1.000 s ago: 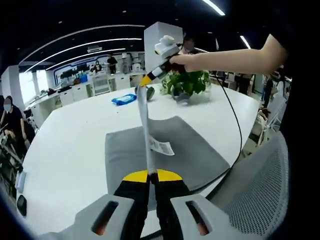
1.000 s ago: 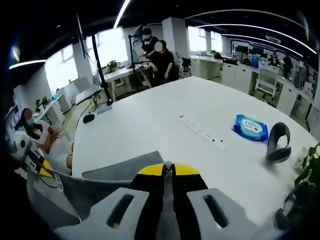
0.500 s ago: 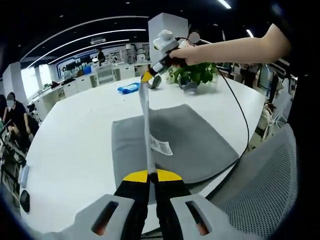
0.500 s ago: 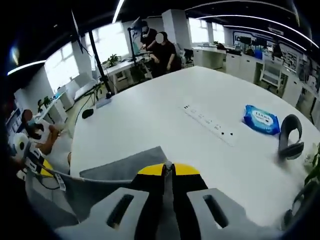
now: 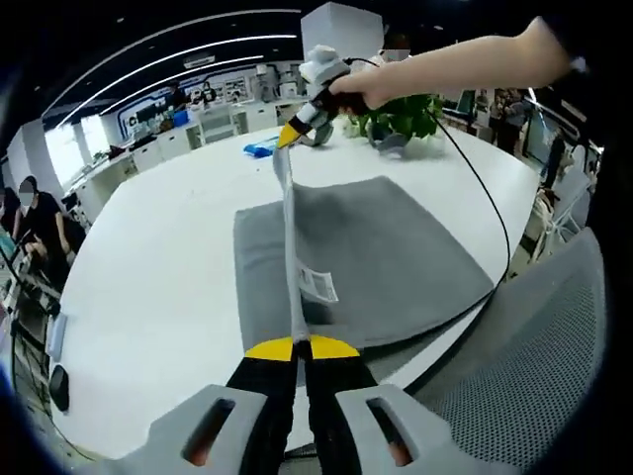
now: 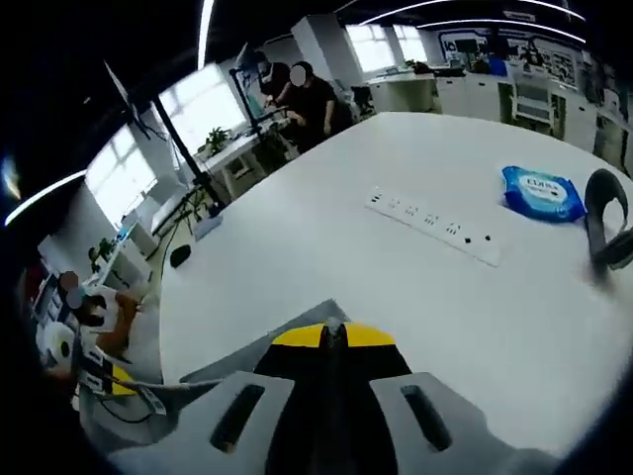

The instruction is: Fold the towel on the table until its edges align and the towel forms a compact rectangular stack.

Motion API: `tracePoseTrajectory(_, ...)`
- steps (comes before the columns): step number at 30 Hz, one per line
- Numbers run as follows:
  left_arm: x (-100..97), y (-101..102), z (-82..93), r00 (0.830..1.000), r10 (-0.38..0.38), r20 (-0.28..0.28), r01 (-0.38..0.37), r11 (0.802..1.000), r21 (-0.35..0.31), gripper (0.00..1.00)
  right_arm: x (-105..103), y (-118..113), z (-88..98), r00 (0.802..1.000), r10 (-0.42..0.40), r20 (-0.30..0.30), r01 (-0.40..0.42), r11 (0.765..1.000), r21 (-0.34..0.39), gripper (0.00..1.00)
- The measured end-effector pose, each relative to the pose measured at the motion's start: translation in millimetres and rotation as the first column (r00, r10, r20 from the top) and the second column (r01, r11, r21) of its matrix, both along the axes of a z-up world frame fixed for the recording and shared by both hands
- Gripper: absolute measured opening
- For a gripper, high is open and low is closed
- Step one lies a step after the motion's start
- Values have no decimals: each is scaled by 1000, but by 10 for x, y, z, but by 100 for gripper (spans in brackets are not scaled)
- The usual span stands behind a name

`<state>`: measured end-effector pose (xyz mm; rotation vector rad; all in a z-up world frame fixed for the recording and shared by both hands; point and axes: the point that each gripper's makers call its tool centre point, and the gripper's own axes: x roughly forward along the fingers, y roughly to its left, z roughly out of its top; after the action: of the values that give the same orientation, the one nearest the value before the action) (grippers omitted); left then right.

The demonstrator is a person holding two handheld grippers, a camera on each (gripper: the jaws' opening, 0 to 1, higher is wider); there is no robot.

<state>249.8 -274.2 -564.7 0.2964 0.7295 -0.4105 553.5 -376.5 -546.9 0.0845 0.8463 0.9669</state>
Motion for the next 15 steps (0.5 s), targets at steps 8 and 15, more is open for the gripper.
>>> tracePoseTrajectory(8, -36, 121, -223, 992, 65, -108, -66, 998, -14, 2, -31, 253, -161, 996, -38, -84, 43, 997, 63, 3)
tracePoseTrajectory(15, -23, 173, -388, 981, 89, -172, -94, 995, -24, 2, -71, 363, -356, 990, -56, -128, 66, 995, 76, 3)
